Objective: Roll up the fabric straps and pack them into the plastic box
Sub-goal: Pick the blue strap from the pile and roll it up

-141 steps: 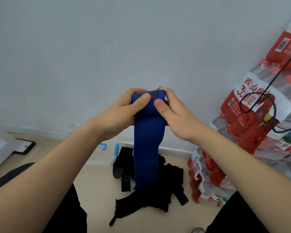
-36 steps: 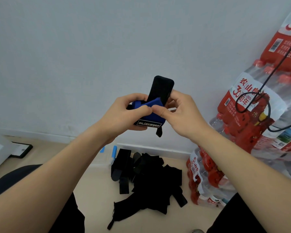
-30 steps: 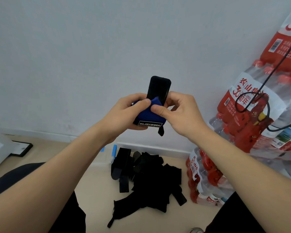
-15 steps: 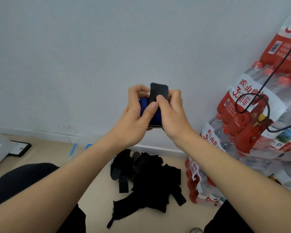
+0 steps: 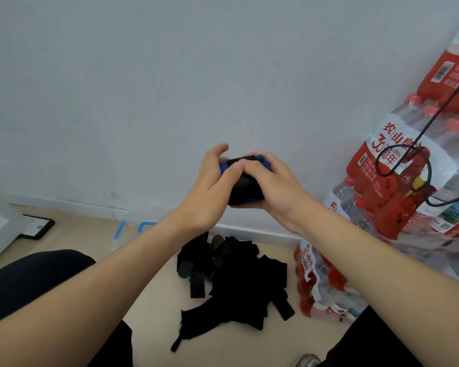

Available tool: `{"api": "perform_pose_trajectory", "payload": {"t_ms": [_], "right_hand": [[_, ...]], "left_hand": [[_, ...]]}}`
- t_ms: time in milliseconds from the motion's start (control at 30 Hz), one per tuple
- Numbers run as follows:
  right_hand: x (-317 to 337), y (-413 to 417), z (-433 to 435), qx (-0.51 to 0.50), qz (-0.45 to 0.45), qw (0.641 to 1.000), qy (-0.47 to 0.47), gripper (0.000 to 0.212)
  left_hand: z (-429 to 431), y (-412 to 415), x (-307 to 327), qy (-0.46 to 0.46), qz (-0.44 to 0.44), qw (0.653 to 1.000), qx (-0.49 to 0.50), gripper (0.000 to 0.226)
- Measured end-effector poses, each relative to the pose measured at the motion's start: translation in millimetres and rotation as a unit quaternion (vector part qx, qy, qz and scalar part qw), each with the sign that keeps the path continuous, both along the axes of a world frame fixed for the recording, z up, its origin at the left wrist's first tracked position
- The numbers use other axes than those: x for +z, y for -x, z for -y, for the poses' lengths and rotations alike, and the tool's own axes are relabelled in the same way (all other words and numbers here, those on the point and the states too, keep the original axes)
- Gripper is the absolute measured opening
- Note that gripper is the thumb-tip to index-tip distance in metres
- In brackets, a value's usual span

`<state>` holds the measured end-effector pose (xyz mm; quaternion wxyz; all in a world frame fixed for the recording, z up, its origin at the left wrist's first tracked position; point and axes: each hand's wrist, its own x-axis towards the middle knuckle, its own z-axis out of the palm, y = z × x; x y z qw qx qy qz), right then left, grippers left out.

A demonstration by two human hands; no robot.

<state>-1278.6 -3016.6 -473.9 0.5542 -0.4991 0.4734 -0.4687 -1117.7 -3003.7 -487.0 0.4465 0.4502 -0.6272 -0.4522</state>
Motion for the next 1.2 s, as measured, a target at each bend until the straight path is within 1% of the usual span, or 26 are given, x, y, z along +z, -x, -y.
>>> {"api": "perform_pose_trajectory", "payload": {"t_ms": [33,67,100,133,200,267,333,433,500,533,600,633,667,733,800,833,867,900,967,1000,1033,1100,1167,1200], "right_hand": [[1,0,1,-0.039,-0.095,0.993,0.061,0.028],[2,0,0,-0.057,-0.177,0.976,0.115,0.021],[3,0,-1,-0.065,-0.224,0.961,0.149,0.019],[4,-1,-3,-0.072,-0.235,0.956,0.159,0.021],[4,-5,-7,-0.086,-0.224,0.958,0.157,0.028],[0,-14,-11,-0.093,-0.233,0.955,0.159,0.032],[-2,-23,-15,-0.083,-0.238,0.956,0.152,0.031],[0,-31,-20,-0.034,-0.21,0.973,0.09,0.027],[-4,-38,-24,-0.055,-0.195,0.978,0.042,0.026],[-8,-41,-25,-0.076,-0.179,0.981,0.008,0.03],[-17,-51,-31,-0.078,-0.097,0.989,-0.085,0.039],[-20,-57,-34,-0.061,-0.051,0.989,-0.124,0.042],[-24,-62,-37,-0.041,-0.025,0.988,-0.149,0.043],[-32,-69,-37,-0.012,-0.041,0.984,-0.172,0.044],[-42,-75,-29,0.02,-0.122,0.974,-0.191,0.042],[-48,-77,-25,0.042,-0.186,0.961,-0.199,0.041],[-56,-77,-19,0.075,-0.273,0.941,-0.187,0.039],[-67,-74,-13,0.12,-0.362,0.91,-0.164,0.036],[-90,-68,-6,0.199,-0.513,0.828,-0.113,0.035],[-103,-64,-5,0.24,-0.564,0.784,-0.099,0.035],[-120,-60,-5,0.275,-0.585,0.755,-0.109,0.036],[-158,-51,-8,0.315,-0.595,0.725,-0.145,0.035],[-201,-38,-15,0.314,-0.595,0.722,-0.163,0.034],[-225,-30,-20,0.299,-0.591,0.73,-0.168,0.032]], "left_hand": [[-1,-1,-2,-0.04,-0.022,0.998,-0.032,0.052],[-4,-2,-3,-0.063,-0.037,0.996,-0.059,0.045],[-8,-3,-4,-0.068,-0.04,0.994,-0.077,0.042],[-11,-4,-4,-0.067,-0.041,0.993,-0.087,0.042],[-16,-8,-4,-0.069,-0.046,0.992,-0.091,0.042],[-16,-16,-4,-0.075,-0.047,0.992,-0.089,0.038],[-17,-26,-3,-0.072,-0.028,0.993,-0.088,0.031],[-25,-36,-5,-0.043,-0.001,0.996,-0.076,0.025],[-30,-40,-11,-0.017,0.023,0.998,-0.052,0.024],[-32,-41,-15,-0.005,0.038,0.999,-0.034,0.026],[-35,-45,-24,0.019,0.074,0.997,0.006,0.036],[-36,-48,-29,0.032,0.094,0.995,0.02,0.043],[-36,-53,-34,0.037,0.108,0.993,0.024,0.05],[-33,-63,-43,0.026,0.129,0.991,0.003,0.057],[-24,-76,-54,0.005,0.173,0.985,-0.019,0.052],[-20,-84,-62,-0.006,0.2,0.98,-0.024,0.051],[-17,-93,-71,-0.016,0.232,0.972,-0.024,0.052],[-15,-102,-83,-0.024,0.268,0.963,-0.019,0.054],[-14,-121,-112,-0.044,0.334,0.941,-0.003,0.06],[-15,-130,-129,-0.063,0.352,0.934,0.008,0.065],[-16,-137,-148,-0.088,0.362,0.928,0.021,0.069],[-18,-148,-187,-0.138,0.393,0.908,0.045,0.075],[-21,-156,-226,-0.175,0.428,0.885,0.059,0.075],[-22,-159,-245,-0.189,0.443,0.874,0.061,0.074]]}}
